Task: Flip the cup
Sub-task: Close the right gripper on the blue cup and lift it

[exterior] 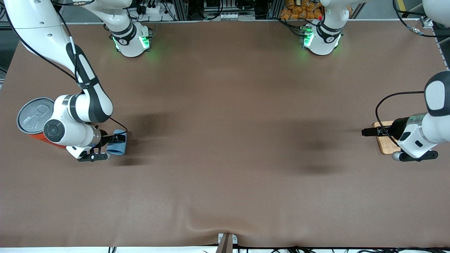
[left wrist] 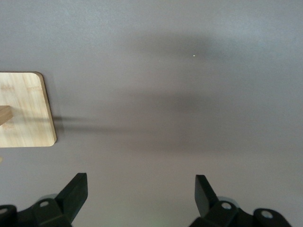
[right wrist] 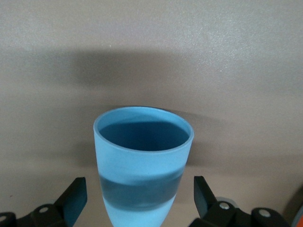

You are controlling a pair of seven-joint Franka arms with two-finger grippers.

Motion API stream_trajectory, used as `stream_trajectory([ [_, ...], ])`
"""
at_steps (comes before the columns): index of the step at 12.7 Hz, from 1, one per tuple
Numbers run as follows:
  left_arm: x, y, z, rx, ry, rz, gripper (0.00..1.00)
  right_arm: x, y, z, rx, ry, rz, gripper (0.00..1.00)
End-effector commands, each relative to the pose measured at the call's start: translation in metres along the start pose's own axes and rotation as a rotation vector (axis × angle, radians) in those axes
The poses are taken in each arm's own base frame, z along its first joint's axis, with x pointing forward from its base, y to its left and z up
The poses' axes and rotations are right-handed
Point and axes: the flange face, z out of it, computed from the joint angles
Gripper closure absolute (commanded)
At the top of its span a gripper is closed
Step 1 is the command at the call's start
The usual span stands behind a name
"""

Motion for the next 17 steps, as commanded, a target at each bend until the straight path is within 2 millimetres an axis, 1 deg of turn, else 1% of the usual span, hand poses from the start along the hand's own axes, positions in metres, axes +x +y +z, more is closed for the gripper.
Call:
stream_trajectory([
  [1, 0.000, 0.013, -0.011, -0.012, 0.031, 0.019, 0.00, 0.000, 0.003, 0.002, 0.009, 0.024, -0.006, 0.19],
  [2, 0.000, 0.012, -0.011, -0.014, 0.036, 0.018, 0.00, 0.000, 0.003, 0.003, 0.009, 0.022, -0.008, 0.23],
  [3, 0.000, 0.013, -0.011, -0.014, 0.037, 0.019, 0.00, 0.000, 0.003, 0.008, 0.010, 0.015, -0.008, 0.22],
  [5, 0.000, 0.013, -0.010, -0.012, 0.036, 0.019, 0.00, 0.001, 0.004, 0.011, 0.010, 0.015, -0.006, 0.23],
  [8, 0.003, 0.014, -0.004, -0.013, 0.028, 0.021, 0.00, 0.003, 0.007, 0.022, 0.012, 0.017, -0.002, 0.21],
  [9, 0.003, 0.013, -0.005, -0.013, 0.030, 0.020, 0.00, 0.003, 0.008, 0.024, 0.012, 0.020, -0.002, 0.22],
  [10, 0.003, 0.014, -0.005, -0.014, 0.036, 0.021, 0.00, 0.003, 0.008, 0.023, 0.012, 0.021, -0.010, 0.31],
  [11, 0.003, 0.014, -0.005, -0.014, 0.037, 0.021, 0.00, 0.003, 0.007, 0.023, 0.011, 0.021, -0.019, 0.47],
  [12, 0.003, 0.015, -0.005, -0.014, 0.037, 0.023, 0.00, 0.003, 0.008, 0.023, 0.012, 0.017, -0.025, 0.70],
  [13, 0.003, 0.017, -0.005, -0.014, 0.037, 0.026, 0.00, 0.004, 0.005, 0.019, 0.011, 0.021, -0.033, 0.83],
  [14, 0.003, 0.017, -0.005, -0.014, 0.038, 0.026, 0.00, 0.005, 0.001, 0.013, 0.010, 0.024, -0.048, 0.86],
  [16, 0.004, 0.019, -0.004, -0.014, 0.036, 0.029, 0.00, 0.011, -0.014, -0.009, 0.018, -0.009, -0.100, 0.87],
  [17, 0.004, 0.018, -0.003, -0.014, 0.033, 0.028, 0.00, 0.015, -0.037, -0.021, 0.029, -0.015, -0.144, 0.87],
])
